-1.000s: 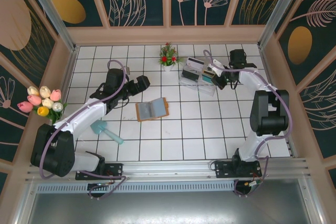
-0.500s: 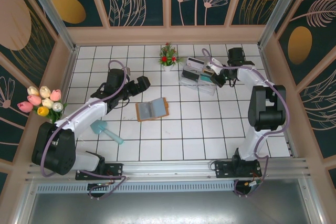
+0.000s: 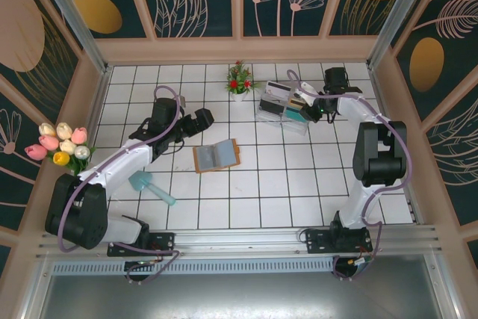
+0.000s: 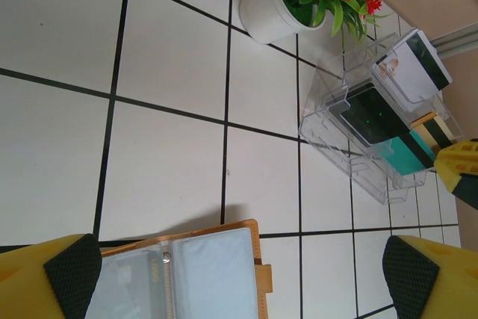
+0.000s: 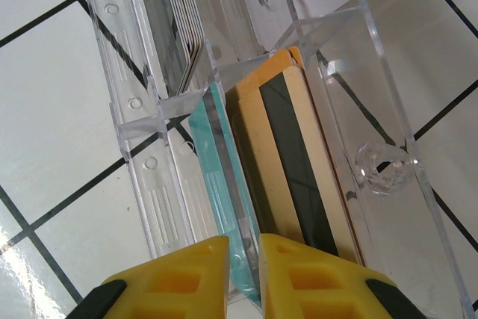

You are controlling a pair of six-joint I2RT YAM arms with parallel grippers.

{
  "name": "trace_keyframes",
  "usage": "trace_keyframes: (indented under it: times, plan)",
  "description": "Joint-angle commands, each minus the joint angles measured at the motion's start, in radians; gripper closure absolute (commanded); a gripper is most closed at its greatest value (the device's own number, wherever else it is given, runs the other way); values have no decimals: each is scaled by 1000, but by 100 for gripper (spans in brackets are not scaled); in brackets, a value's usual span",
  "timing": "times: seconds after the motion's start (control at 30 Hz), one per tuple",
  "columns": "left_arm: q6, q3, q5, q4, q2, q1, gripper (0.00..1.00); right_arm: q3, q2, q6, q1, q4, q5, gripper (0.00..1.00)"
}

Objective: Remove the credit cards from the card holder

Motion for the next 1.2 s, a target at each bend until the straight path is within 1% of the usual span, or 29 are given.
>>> trace_keyframes:
  times: [0.0,0.17,0.27,0.37,0.4,0.5,0.53,0.6,0.7,0.73,0.8,0.83,0.87,0.93,0.97,1.03,1.1,1.17]
  plan:
    - [-3,-9,18,9,-8,6,2,15,-58,-1,2,-7,-34,80]
    - [-16,-14,-6,-6,-29,7,2,8,-159,33,-2,-7,-111,79]
    - [-26,-27,-40,-37,-58,7,1,-11,-240,101,-2,19,-159,77]
    - [-46,-55,-83,-74,-97,7,1,-9,-313,284,1,62,-219,67]
    - [-53,-67,-88,-79,-109,7,2,-8,-327,338,11,69,-235,66]
    - [-61,-105,-104,-109,-139,7,2,-35,-377,506,96,108,-213,65]
    - [-60,-112,-112,-128,-143,7,2,-63,-393,596,132,147,-215,66]
    - [-56,-123,-110,-156,-145,7,2,-96,-398,698,196,161,-256,69]
    - [-65,-161,-79,-152,-148,7,3,-119,-362,916,306,196,-245,80]
    - [-72,-177,-69,-143,-148,7,4,-111,-334,1000,335,198,-243,86]
    - [-89,-199,-56,-132,-144,7,7,-83,-265,1129,388,177,-231,91]
    - [-101,-210,-52,-128,-139,7,10,-76,-229,1195,416,182,-231,93]
    - [-111,-216,-46,-123,-132,7,13,-81,-200,1254,439,199,-227,94]
    - [-133,-231,-34,-109,-117,7,20,-109,-149,1385,500,282,-200,89]
    - [-142,-235,-29,-102,-111,7,23,-114,-125,1423,527,305,-185,87]
    - [-151,-245,-17,-87,-95,7,34,-98,-62,1505,572,315,-157,84]
    - [-155,-251,-10,-72,-79,7,41,-85,-4,1545,605,348,-178,84]
    - [-158,-251,-10,-70,-61,7,46,-60,50,1564,637,350,-173,84]
